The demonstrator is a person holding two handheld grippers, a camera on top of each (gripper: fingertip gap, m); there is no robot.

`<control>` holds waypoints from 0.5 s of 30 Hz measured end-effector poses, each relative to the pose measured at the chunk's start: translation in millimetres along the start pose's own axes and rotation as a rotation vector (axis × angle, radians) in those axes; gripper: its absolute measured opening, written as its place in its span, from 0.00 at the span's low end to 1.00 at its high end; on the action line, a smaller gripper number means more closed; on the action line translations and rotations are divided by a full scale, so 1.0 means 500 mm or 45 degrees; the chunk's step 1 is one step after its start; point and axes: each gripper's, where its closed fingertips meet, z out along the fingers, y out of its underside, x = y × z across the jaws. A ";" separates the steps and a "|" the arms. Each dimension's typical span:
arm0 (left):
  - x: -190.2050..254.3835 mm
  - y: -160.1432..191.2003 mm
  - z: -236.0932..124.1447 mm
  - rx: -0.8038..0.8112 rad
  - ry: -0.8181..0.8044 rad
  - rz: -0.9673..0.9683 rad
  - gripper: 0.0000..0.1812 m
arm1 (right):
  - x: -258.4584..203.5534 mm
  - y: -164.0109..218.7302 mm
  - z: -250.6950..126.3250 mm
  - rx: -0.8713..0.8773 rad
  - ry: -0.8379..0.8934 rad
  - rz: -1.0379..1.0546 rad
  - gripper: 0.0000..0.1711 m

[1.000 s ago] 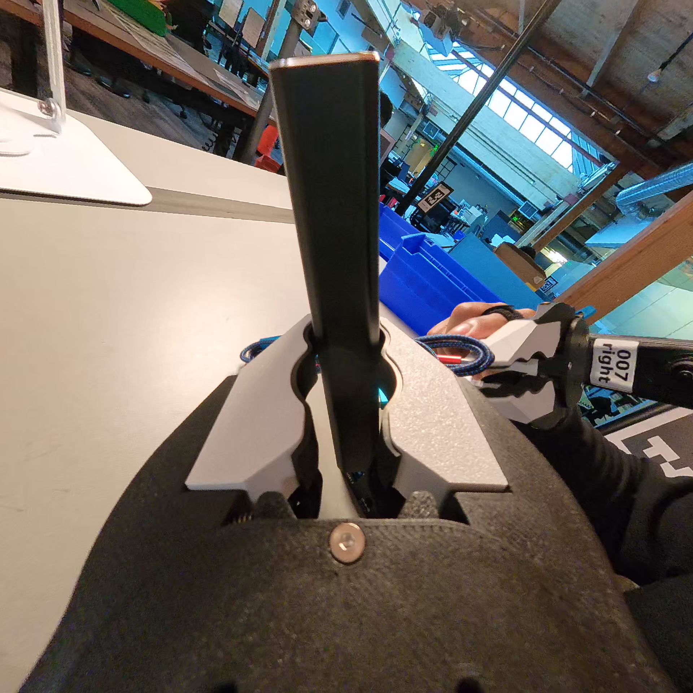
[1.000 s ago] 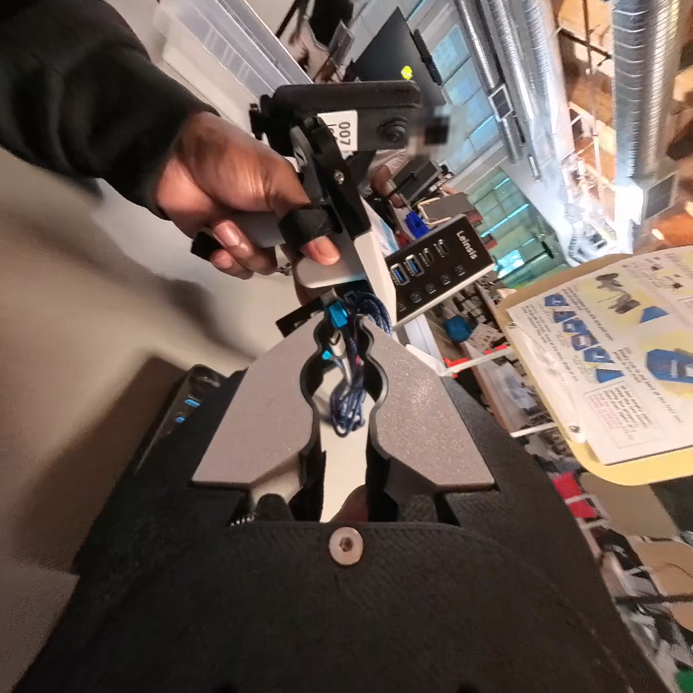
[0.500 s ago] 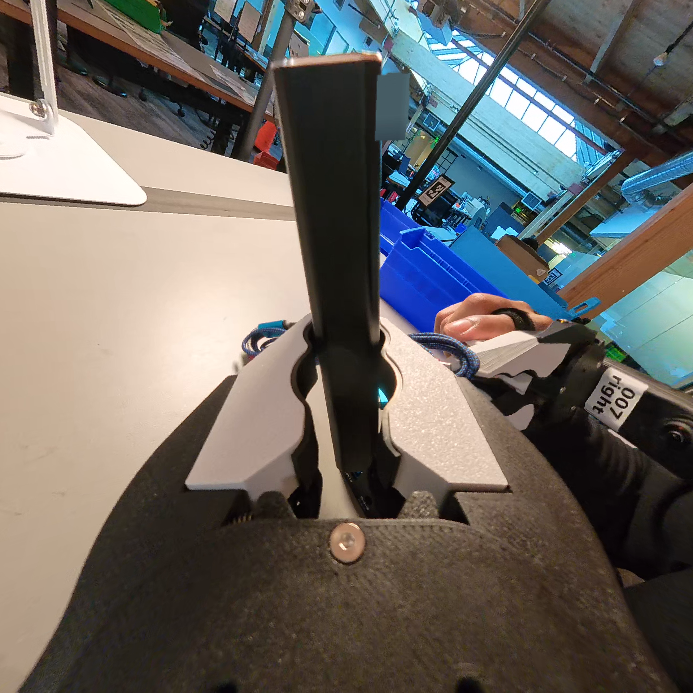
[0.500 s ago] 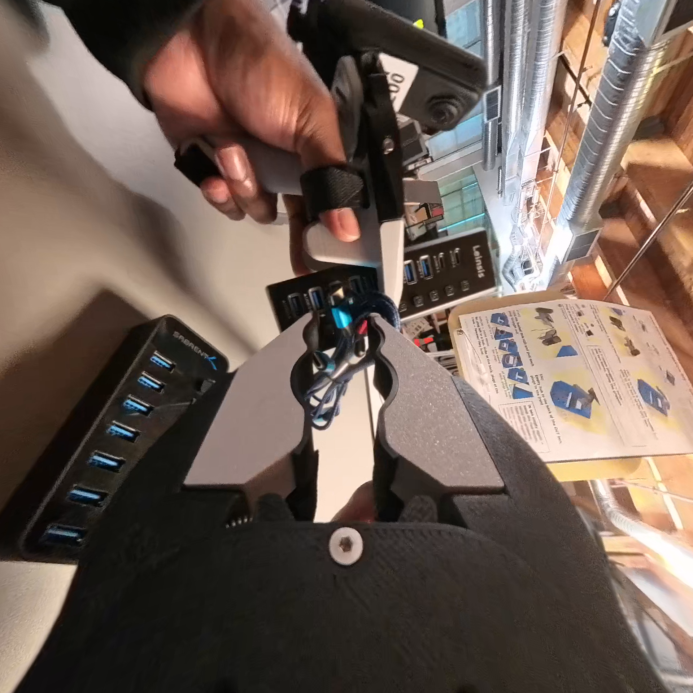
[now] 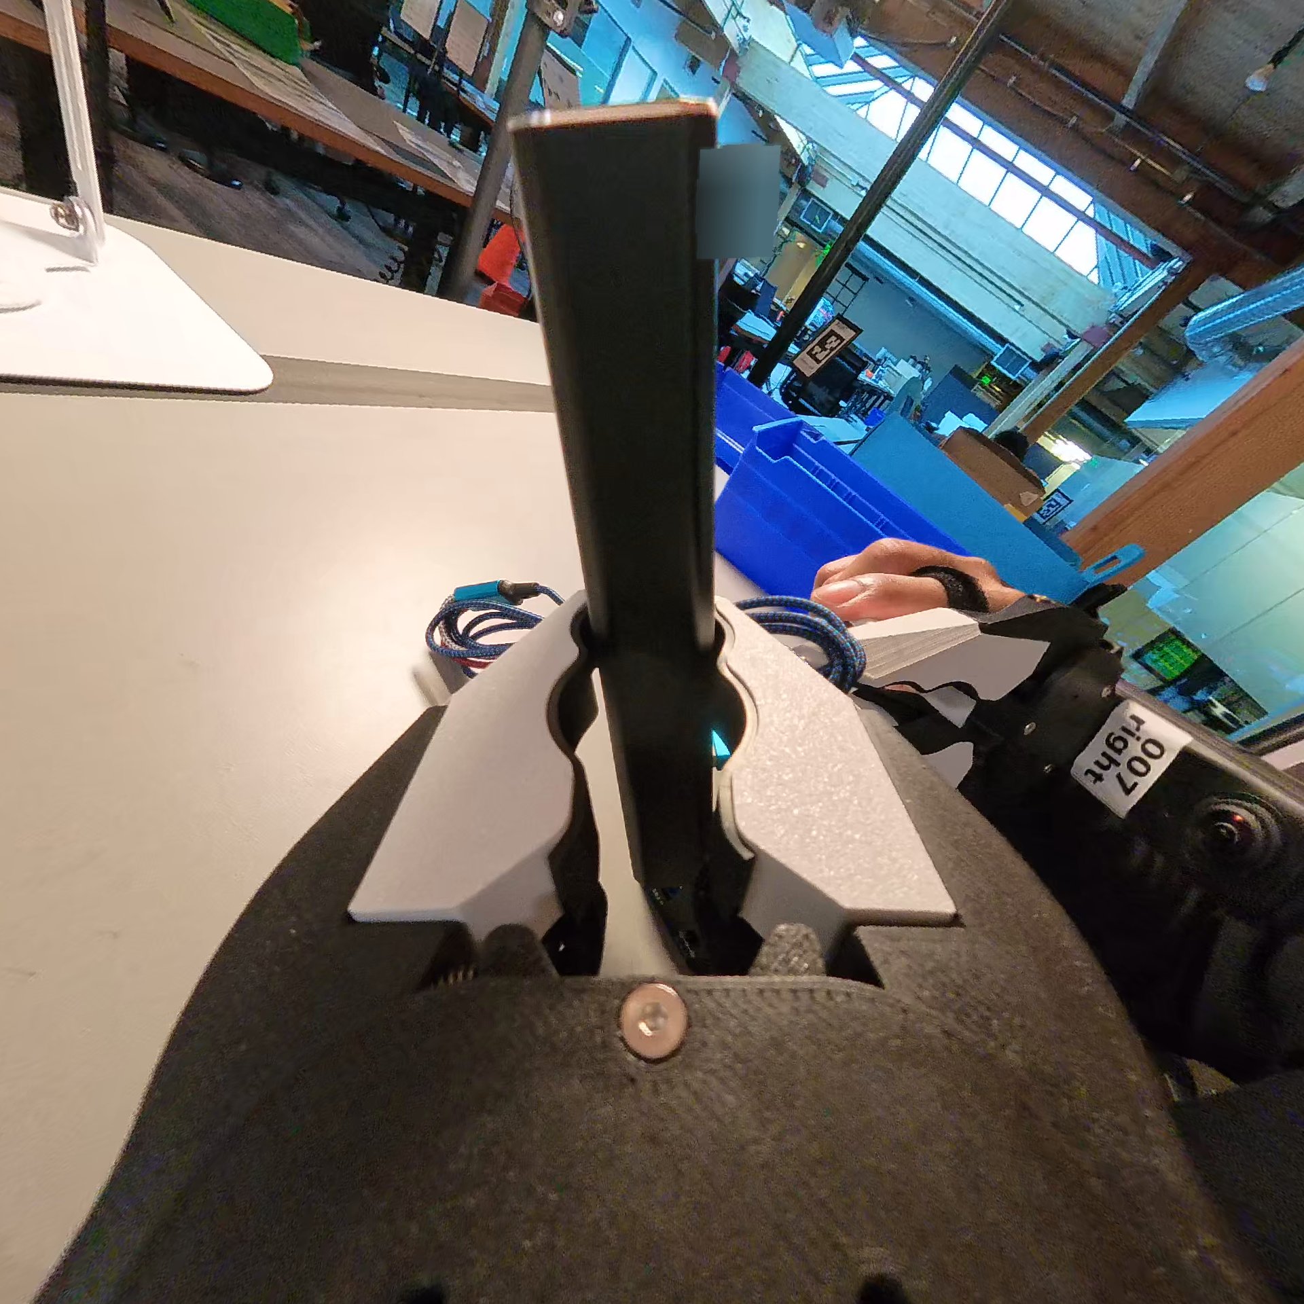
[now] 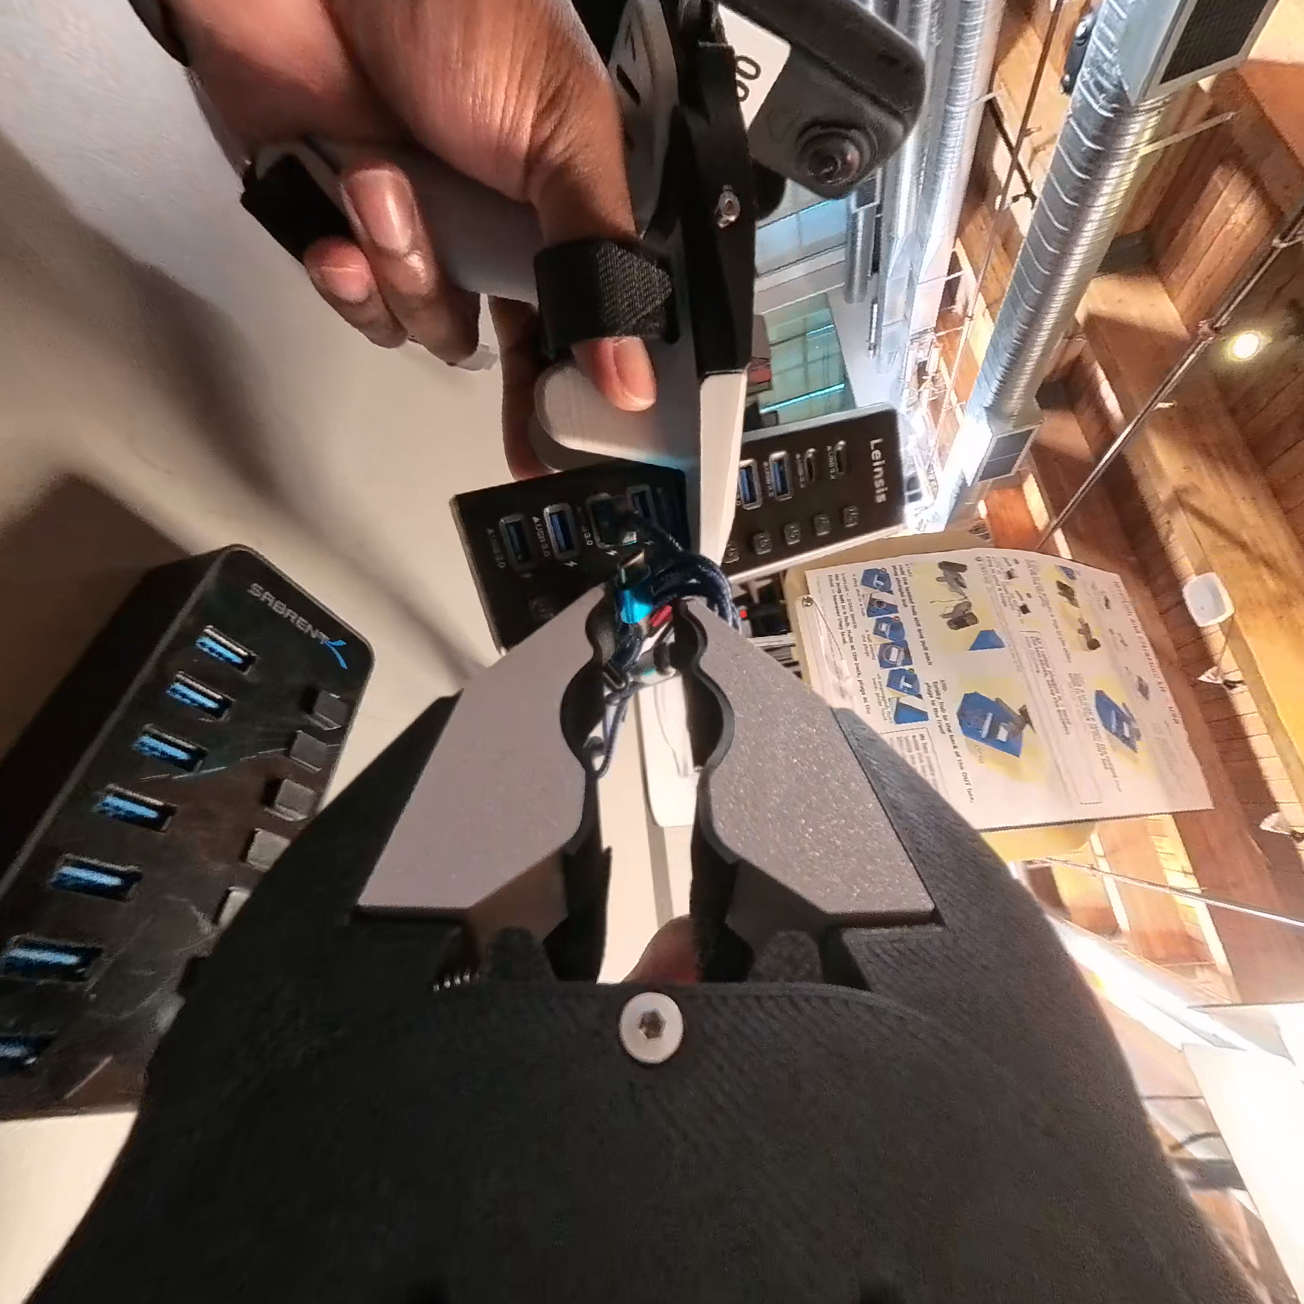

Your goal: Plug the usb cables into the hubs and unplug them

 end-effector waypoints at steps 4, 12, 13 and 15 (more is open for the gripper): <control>-0.004 -0.007 -0.005 0.013 -0.037 0.042 0.16 | 0.013 0.002 0.007 -0.029 0.075 0.008 0.09; -0.028 -0.036 -0.028 0.079 -0.202 0.167 0.15 | 0.046 -0.002 -0.003 0.016 0.095 0.278 0.04; -0.034 -0.040 -0.032 0.090 -0.213 0.158 0.15 | 0.052 -0.002 -0.007 0.027 0.099 0.315 0.04; -0.047 -0.043 -0.038 0.102 -0.240 0.133 0.15 | 0.064 -0.001 -0.016 0.055 0.098 0.402 0.04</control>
